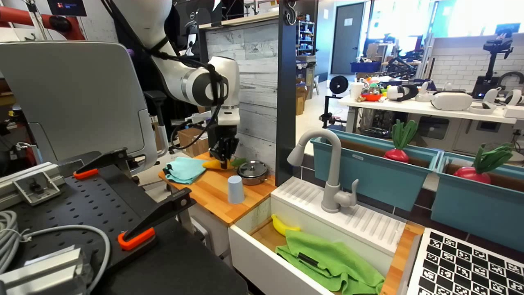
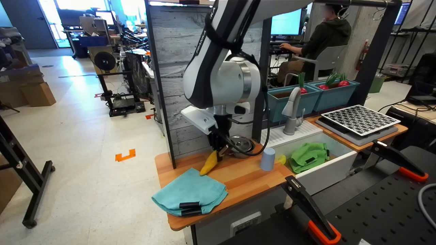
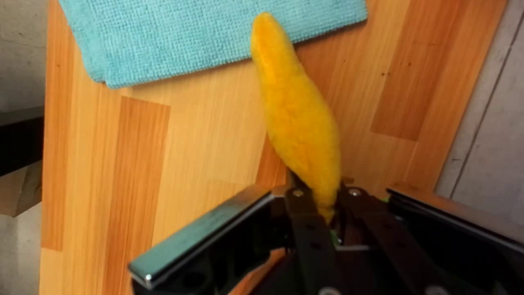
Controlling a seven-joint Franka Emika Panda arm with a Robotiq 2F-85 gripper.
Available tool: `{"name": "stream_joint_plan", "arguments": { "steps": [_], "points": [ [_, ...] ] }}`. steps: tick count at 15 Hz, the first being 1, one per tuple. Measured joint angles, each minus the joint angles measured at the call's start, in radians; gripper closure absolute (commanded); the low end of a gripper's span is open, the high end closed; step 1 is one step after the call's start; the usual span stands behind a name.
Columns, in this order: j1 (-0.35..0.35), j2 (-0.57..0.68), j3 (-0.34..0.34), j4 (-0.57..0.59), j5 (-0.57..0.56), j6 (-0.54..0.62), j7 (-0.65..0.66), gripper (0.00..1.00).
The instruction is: Move the carrot plush toy
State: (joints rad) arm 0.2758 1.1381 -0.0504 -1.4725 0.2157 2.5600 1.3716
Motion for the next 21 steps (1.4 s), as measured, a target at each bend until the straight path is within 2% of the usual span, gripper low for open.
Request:
{"name": "stream_joint_plan", "arguments": {
  "steps": [8,10,16,19,21],
  "points": [
    [0.001,0.034,0.000,0.059,-0.037,-0.069,0.004,0.03],
    [0.001,0.034,0.001,0.063,-0.038,-0.069,0.002,0.00],
    [0.003,0.012,0.022,0.035,-0.042,-0.065,-0.068,0.00],
    [0.013,-0.041,0.033,-0.043,-0.058,-0.042,-0.127,0.00],
    [0.029,-0.094,0.032,-0.125,-0.073,0.018,-0.149,0.00]
  ]
}}
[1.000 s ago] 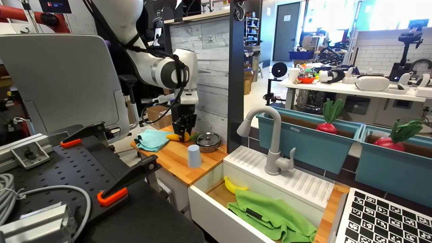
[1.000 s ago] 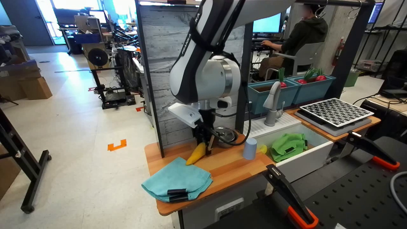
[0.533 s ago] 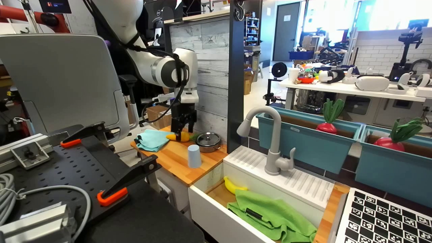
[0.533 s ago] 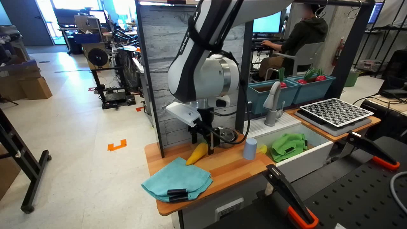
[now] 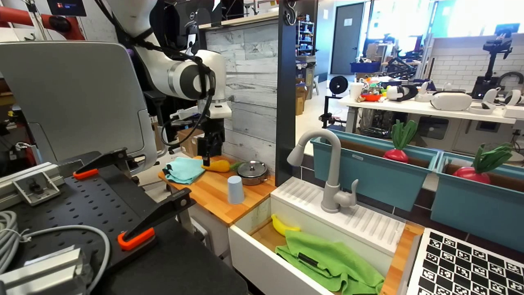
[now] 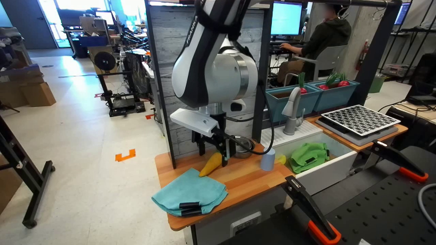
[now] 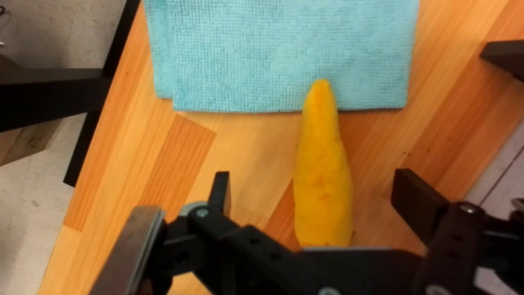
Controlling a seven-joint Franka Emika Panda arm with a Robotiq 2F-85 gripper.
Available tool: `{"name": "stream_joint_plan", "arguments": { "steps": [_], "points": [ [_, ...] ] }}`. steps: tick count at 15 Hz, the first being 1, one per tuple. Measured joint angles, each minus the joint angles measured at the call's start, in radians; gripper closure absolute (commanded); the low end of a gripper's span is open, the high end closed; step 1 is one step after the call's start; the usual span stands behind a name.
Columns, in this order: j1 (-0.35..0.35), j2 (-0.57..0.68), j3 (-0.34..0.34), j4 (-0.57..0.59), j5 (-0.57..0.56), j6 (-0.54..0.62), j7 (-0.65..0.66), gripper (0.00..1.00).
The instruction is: Move the carrot plush toy
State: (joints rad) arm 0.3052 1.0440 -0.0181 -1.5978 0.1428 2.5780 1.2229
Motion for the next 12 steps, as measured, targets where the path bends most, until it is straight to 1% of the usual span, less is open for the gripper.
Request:
{"name": "stream_joint_plan", "arguments": {
  "steps": [4,6,8,12],
  "points": [
    [0.034,-0.134,-0.002,-0.193,-0.004,0.150,-0.048,0.00],
    [0.043,-0.189,-0.001,-0.268,-0.004,0.177,-0.062,0.00],
    [0.044,-0.212,-0.001,-0.297,-0.004,0.183,-0.067,0.00],
    [0.044,-0.213,-0.002,-0.304,-0.004,0.188,-0.069,0.00]
  ]
}}
